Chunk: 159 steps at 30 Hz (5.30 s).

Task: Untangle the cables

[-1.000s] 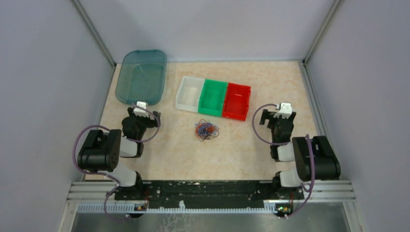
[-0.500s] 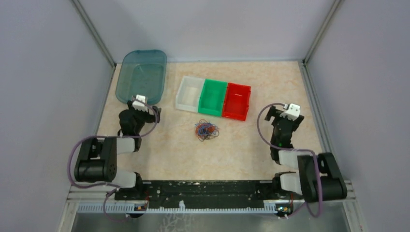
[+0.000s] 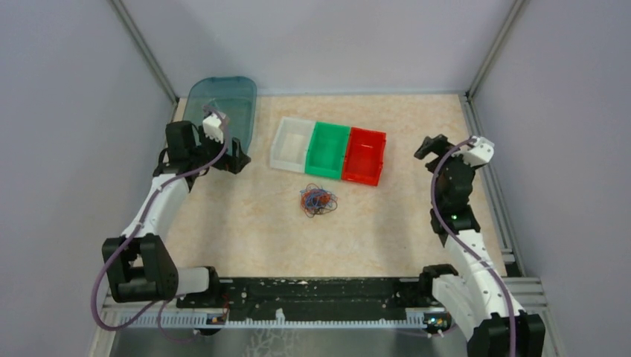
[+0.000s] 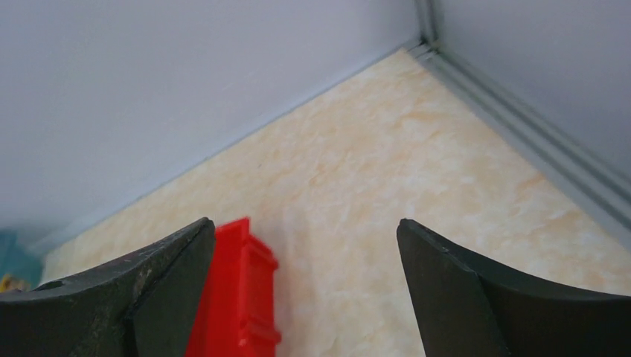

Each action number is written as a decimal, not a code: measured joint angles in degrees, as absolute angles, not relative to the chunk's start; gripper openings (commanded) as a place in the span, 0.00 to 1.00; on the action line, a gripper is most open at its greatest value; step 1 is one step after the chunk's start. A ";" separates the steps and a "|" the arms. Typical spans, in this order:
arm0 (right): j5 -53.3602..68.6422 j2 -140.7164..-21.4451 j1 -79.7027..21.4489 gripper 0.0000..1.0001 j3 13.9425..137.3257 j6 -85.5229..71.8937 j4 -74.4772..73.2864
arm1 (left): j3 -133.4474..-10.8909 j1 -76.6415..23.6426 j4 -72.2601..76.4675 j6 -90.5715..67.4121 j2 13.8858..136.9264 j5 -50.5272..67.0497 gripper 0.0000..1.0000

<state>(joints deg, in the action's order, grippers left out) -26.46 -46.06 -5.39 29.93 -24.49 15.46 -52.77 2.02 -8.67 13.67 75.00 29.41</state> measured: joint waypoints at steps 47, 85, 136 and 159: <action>14.76 -98.83 -43.62 0.25 62.43 0.75 -7.38 | -58.26 2.02 -40.05 25.65 70.98 42.26 0.94; 26.98 -84.20 -46.04 0.00 71.02 -11.77 -3.62 | -64.53 -7.46 -41.17 25.54 67.64 52.62 0.89; 24.25 -84.62 -45.50 0.75 53.39 -26.79 19.35 | -68.90 -12.67 -35.86 19.09 66.46 56.60 0.00; 8.43 -93.97 -55.11 0.66 55.68 -30.06 29.41 | -67.59 -13.41 -36.07 14.72 65.43 56.82 0.00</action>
<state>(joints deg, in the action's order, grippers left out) 8.43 -93.97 -55.11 55.68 -30.06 29.41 -67.59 -13.41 -36.07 14.72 65.43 56.82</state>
